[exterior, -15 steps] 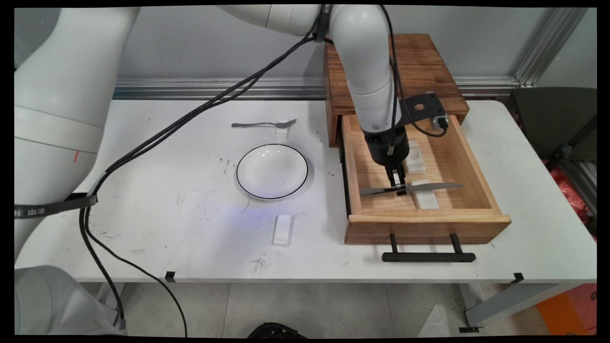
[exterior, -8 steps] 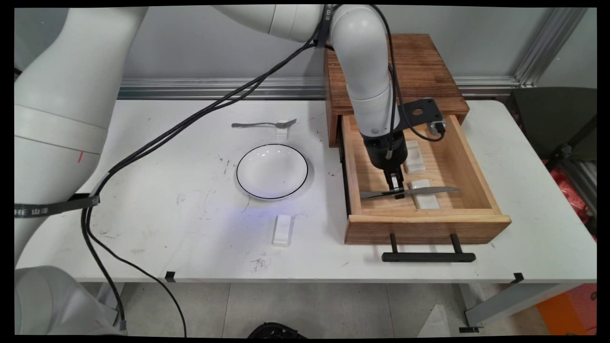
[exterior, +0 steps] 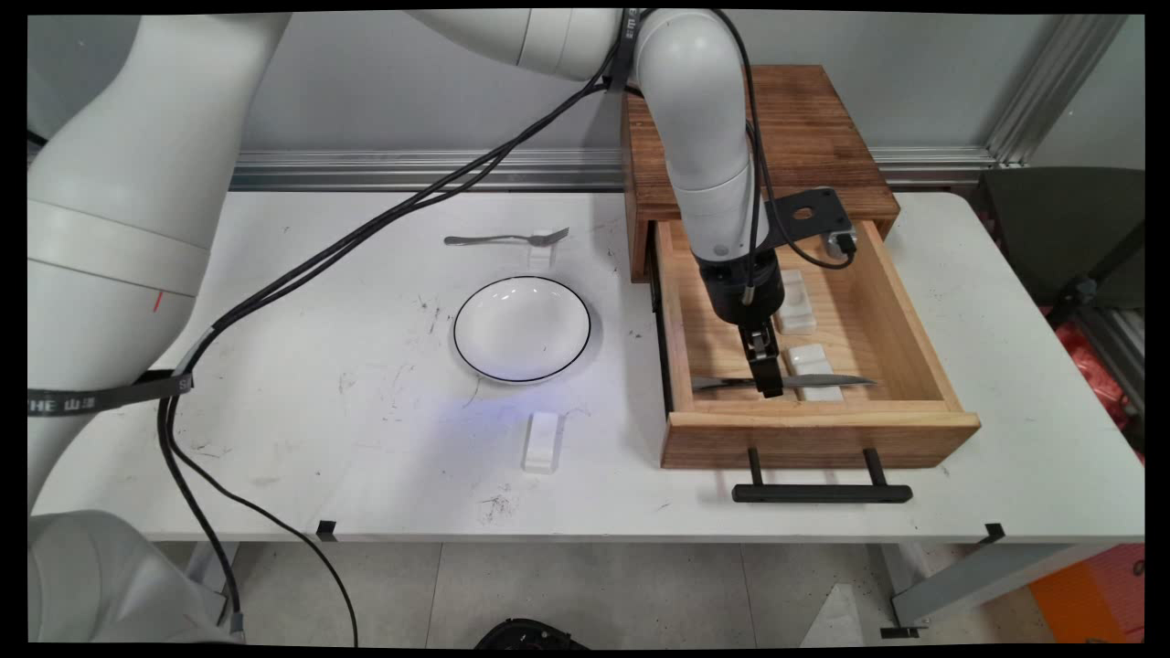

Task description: Place the picked object into the drawer

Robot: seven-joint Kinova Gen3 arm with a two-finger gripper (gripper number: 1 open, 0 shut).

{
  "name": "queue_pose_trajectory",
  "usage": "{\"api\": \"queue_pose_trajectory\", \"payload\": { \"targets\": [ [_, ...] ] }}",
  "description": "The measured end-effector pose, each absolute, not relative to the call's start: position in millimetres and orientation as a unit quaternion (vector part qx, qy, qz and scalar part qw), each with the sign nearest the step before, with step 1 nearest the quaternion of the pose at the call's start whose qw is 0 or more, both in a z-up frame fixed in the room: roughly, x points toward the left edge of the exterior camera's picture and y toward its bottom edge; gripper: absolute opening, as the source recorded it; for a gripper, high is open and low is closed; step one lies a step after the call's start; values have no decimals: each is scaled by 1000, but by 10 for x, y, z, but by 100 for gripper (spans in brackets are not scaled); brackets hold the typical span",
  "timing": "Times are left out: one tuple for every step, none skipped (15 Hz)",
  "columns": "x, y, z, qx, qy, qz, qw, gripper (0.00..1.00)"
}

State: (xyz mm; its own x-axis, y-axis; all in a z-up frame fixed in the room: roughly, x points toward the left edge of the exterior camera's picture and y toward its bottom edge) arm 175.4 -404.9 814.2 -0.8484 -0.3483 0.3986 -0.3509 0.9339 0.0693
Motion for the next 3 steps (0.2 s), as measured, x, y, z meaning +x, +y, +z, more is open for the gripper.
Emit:
{"api": "queue_pose_trajectory", "payload": {
  "targets": [
    [1754, -4053, 8155, 181, -961, 3, 208, 100],
    [1760, -4063, 8187, 179, -961, 5, 211, 100],
    [1771, -4073, 8230, 178, -961, 7, 213, 100]
  ]
}}
